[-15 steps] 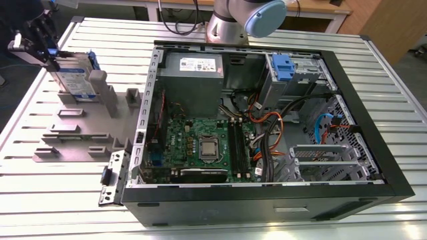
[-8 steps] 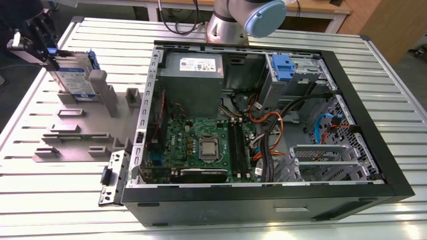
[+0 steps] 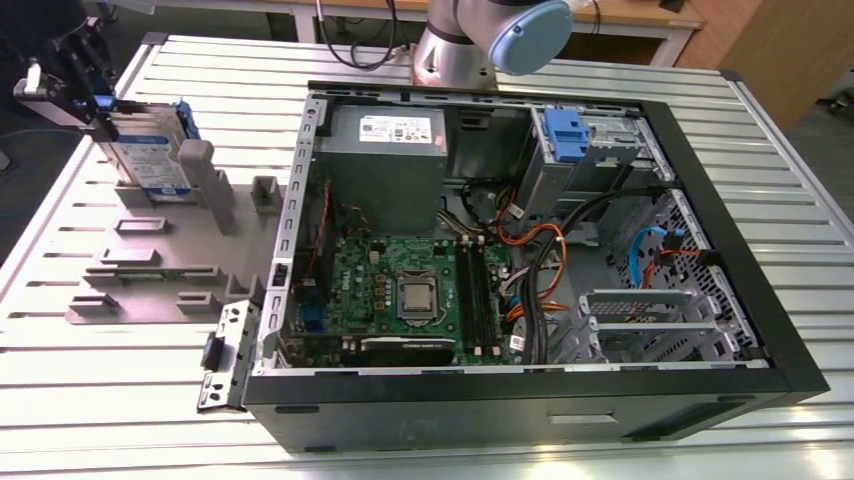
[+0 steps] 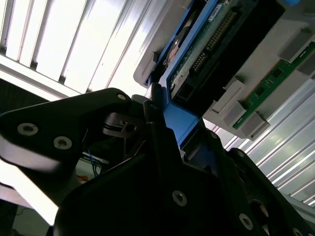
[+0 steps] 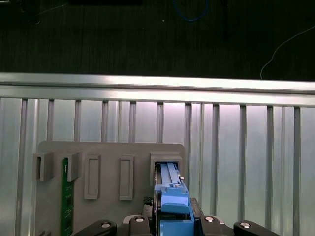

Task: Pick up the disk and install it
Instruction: 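Pick up the disk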

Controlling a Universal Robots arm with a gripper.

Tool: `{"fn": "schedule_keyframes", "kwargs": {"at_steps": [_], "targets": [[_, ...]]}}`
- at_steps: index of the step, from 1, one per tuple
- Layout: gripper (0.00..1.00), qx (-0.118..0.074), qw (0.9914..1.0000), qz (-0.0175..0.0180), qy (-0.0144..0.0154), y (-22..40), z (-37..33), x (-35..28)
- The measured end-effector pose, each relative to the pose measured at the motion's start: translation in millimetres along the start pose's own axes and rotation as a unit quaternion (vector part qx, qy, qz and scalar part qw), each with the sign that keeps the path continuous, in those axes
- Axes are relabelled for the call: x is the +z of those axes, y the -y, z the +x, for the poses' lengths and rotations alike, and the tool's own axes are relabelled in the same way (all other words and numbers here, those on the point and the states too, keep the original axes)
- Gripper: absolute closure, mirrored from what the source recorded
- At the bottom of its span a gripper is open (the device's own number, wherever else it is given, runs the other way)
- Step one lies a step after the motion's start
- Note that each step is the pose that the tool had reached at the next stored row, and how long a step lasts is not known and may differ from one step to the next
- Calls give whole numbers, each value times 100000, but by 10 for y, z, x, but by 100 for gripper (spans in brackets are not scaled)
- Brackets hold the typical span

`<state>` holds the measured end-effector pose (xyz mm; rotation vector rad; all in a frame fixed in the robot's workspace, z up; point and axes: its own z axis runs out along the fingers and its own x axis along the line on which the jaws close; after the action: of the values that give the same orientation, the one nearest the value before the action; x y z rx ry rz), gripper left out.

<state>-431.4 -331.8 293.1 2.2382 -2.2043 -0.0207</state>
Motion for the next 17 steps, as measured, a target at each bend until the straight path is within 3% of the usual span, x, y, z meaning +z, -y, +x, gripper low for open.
{"fn": "schedule_keyframes", "kwargs": {"at_steps": [4, 5, 11, 13, 17], "targets": [[62, 1, 100000, -8, -13, 0, 0, -1], [56, 0, 100000, -6, -13, 0, 0, 0], [56, 1, 100000, -1, -11, 0, 0, 3], [64, 1, 100000, -2, -14, 0, 0, 4], [64, 1, 100000, -2, -13, 0, 0, 5]]}}
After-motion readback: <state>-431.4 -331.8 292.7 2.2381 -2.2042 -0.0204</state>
